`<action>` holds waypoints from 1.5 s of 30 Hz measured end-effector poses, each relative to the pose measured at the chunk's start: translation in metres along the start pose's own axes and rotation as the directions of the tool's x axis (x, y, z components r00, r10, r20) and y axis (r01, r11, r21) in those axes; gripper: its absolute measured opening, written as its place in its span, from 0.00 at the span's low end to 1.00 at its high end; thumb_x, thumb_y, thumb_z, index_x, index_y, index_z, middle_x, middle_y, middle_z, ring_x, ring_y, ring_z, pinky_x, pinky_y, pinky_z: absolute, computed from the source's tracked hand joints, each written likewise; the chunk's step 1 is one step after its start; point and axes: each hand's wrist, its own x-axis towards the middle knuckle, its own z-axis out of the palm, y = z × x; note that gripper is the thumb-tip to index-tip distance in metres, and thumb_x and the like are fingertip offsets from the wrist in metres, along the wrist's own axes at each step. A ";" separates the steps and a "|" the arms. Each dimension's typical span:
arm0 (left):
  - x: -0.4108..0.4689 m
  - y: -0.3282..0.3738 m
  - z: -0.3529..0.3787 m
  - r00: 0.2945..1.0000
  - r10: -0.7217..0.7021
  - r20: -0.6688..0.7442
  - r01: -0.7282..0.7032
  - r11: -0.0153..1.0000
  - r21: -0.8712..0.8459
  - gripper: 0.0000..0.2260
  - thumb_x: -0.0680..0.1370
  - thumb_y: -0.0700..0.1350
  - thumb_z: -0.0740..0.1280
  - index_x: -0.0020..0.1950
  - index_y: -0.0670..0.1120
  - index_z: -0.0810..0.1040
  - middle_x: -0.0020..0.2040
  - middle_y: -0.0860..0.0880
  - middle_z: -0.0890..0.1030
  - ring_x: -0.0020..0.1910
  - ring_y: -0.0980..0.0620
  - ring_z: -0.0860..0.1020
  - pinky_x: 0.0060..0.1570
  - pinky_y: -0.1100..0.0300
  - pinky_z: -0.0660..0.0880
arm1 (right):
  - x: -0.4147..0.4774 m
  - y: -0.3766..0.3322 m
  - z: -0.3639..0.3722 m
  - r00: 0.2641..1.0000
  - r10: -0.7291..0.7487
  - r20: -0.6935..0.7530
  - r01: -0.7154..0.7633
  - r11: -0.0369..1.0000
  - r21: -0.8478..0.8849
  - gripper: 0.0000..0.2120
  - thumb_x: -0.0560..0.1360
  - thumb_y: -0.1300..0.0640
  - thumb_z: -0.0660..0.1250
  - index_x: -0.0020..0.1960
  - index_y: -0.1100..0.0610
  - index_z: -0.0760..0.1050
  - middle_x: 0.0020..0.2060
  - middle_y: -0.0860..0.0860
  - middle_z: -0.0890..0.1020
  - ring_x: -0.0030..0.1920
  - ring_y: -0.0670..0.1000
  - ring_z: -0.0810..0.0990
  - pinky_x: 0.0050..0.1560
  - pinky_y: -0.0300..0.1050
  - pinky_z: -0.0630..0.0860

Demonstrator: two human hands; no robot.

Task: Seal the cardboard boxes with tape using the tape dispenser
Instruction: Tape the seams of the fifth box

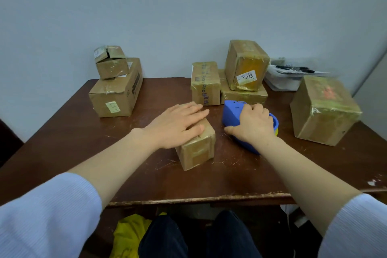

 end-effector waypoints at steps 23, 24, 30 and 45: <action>0.003 0.010 -0.005 0.794 -0.608 -0.021 0.608 0.792 0.061 0.50 0.64 0.79 0.52 0.77 0.49 0.53 0.73 0.40 0.60 0.73 0.40 0.55 0.71 0.44 0.51 | -0.002 0.030 -0.050 0.999 -0.005 0.034 -0.025 0.582 0.813 0.12 0.70 0.53 0.73 0.38 0.61 0.74 0.35 0.54 0.76 0.32 0.52 0.74 0.35 0.42 0.68; 0.006 0.010 -0.009 0.797 -0.603 -0.042 0.602 0.798 -0.024 0.47 0.67 0.77 0.54 0.78 0.49 0.54 0.75 0.41 0.58 0.74 0.41 0.53 0.72 0.45 0.47 | -0.005 0.029 -0.053 0.996 0.005 0.093 -0.088 0.400 0.912 0.09 0.69 0.56 0.72 0.39 0.61 0.76 0.36 0.55 0.79 0.32 0.52 0.76 0.34 0.41 0.69; 0.022 0.033 -0.045 0.729 -0.680 0.072 0.268 0.187 -0.945 0.14 0.79 0.51 0.54 0.47 0.45 0.77 0.50 0.45 0.79 0.48 0.48 0.75 0.44 0.52 0.75 | -0.012 0.022 -0.050 0.972 -0.069 0.223 -0.226 -0.034 0.974 0.12 0.68 0.50 0.74 0.45 0.56 0.80 0.37 0.52 0.84 0.33 0.51 0.81 0.34 0.42 0.76; 0.031 0.044 -0.068 0.814 -0.413 0.408 0.322 -0.264 -0.909 0.22 0.78 0.59 0.58 0.45 0.42 0.79 0.38 0.45 0.78 0.35 0.51 0.73 0.34 0.62 0.66 | -0.019 0.017 -0.057 0.967 -0.121 0.226 -0.229 -0.013 0.973 0.16 0.63 0.48 0.75 0.45 0.57 0.81 0.35 0.52 0.84 0.30 0.50 0.81 0.33 0.42 0.76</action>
